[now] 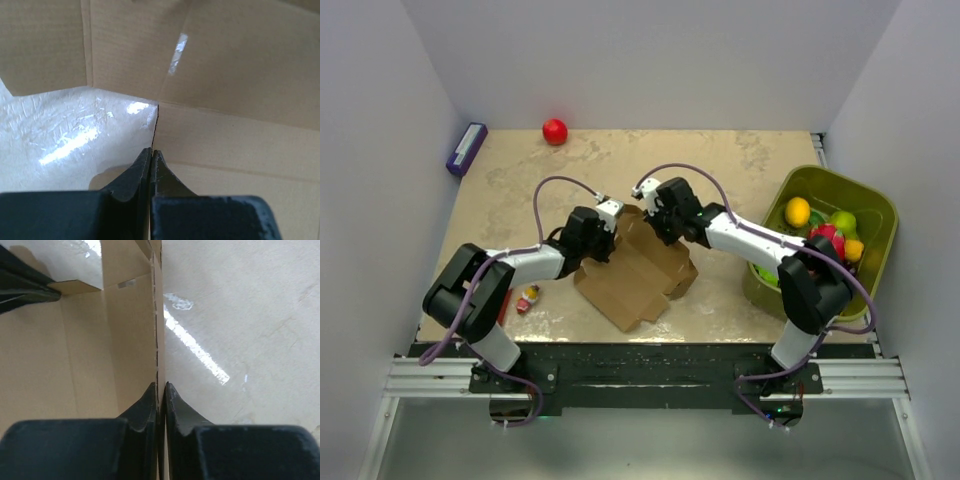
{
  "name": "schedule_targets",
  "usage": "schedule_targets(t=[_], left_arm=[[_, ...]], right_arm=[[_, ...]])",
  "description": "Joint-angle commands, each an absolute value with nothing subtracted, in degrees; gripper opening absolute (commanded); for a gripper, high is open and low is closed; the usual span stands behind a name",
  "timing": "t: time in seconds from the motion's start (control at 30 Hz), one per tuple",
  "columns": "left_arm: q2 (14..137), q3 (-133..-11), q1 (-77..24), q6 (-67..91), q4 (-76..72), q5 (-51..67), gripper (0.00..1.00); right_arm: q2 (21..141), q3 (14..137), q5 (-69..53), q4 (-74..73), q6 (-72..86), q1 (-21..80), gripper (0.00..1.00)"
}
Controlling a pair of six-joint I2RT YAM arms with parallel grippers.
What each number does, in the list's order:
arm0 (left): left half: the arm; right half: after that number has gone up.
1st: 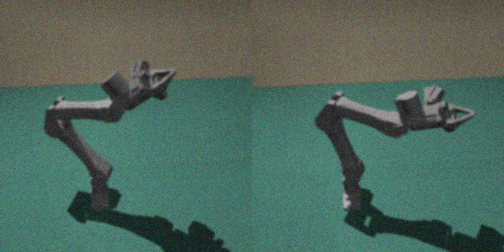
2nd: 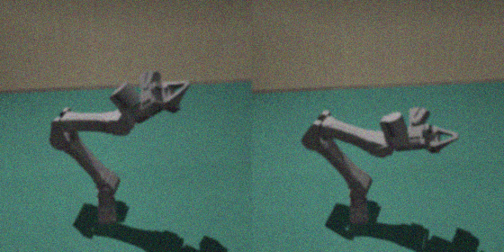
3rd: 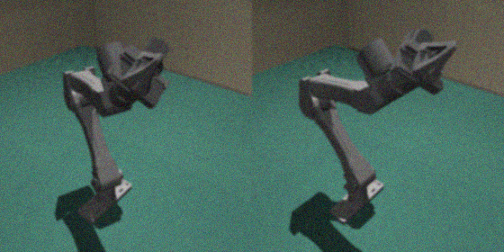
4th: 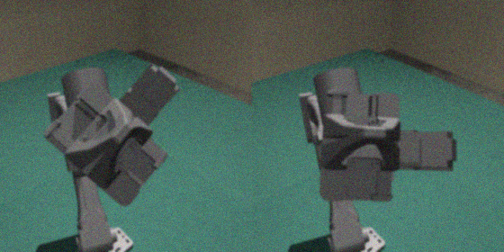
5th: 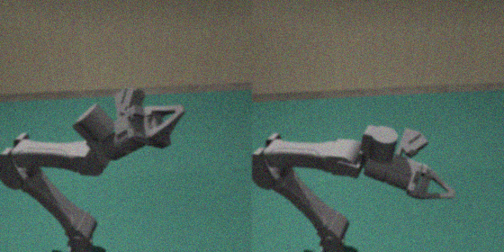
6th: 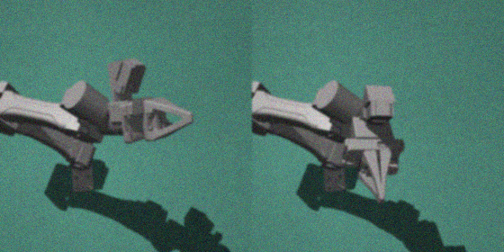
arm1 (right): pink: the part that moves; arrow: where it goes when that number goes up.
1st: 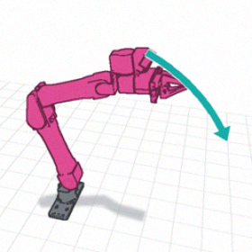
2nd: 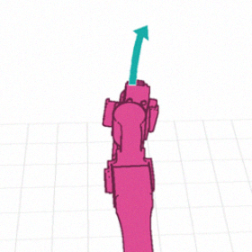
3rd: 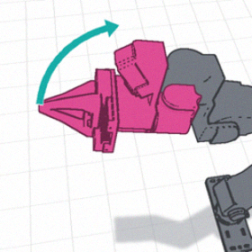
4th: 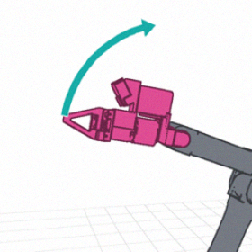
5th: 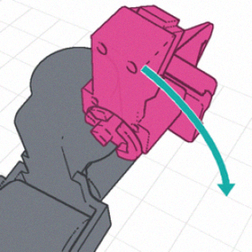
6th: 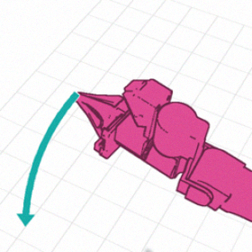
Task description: Fold the paper box
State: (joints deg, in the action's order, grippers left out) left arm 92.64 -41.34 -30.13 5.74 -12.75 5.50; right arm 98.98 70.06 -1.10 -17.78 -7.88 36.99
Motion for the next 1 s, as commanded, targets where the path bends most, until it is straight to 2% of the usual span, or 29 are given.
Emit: schedule_targets(t=[0.0,0.13,0.43,0.6,0.67,0.87,0.97], left_arm=[[93.5,-42.5,-30.1,12.4,-18.0,5.1,0.00],[94.9,-42.1,-30.7,15.6,-20.1,6.0,0.00],[96.2,-40.1,-31.3,19.6,-23.7,7.6,0.00],[94.8,-38.8,-31.3,20.3,-24.7,8.3,0.02],[93.2,-38.2,-31.0,20.3,-24.3,8.2,0.09],[85.2,-35.9,-30.5,19.1,-22.6,8.6,0.45],[80.1,-34.3,-29.1,19.1,-22.1,8.8,0.50]], right_arm=[[95.2,67.1,8.7,-14.2,-7.3,40.8,0.05],[95.4,65.4,12.6,-13.6,-6.7,43.9,0.00],[99.1,64.6,25.5,-15.1,-4.9,50.8,0.00],[99.0,63.6,27.3,-13.8,-5.0,51.1,0.00],[98.2,63.4,27.6,-13.3,-5.7,51.2,0.00],[97.3,62.6,26.7,-13.4,-8.0,51.1,0.00],[97.0,62.3,26.5,-13.2,-8.2,51.1,0.00]])
